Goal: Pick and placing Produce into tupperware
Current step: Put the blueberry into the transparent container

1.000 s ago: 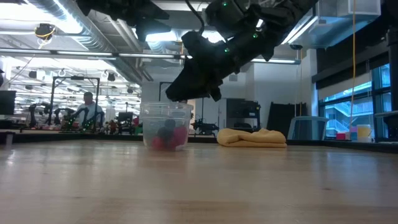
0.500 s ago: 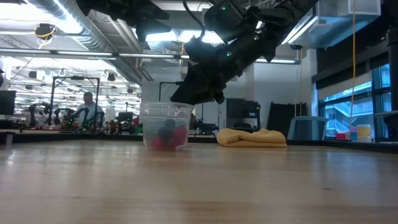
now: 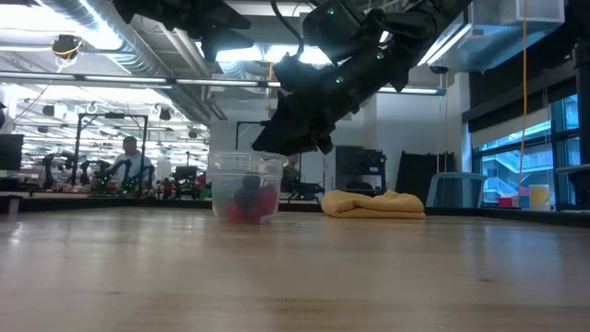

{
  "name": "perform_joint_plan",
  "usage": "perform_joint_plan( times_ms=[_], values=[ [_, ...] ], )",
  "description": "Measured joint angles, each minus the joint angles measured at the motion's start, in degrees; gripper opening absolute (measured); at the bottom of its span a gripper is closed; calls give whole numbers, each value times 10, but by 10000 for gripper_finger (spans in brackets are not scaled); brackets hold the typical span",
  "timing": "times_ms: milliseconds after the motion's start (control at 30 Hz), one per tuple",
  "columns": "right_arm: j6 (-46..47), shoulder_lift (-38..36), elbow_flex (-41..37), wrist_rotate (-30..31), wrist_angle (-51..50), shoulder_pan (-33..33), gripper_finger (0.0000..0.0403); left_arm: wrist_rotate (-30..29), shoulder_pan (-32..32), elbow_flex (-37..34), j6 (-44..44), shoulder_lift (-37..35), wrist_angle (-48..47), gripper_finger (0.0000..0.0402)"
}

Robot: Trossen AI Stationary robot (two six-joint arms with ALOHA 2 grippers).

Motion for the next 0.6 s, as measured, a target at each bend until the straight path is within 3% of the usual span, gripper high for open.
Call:
perform_joint_plan(
  times_ms=[300, 600],
  values=[
    [4, -22, 22, -1, -10, -13, 174, 0, 0, 0, -1, 0, 0, 212],
    [1, -168, 29, 30, -101, -27, 174, 0, 0, 0, -3, 0, -28, 212]
  ],
)
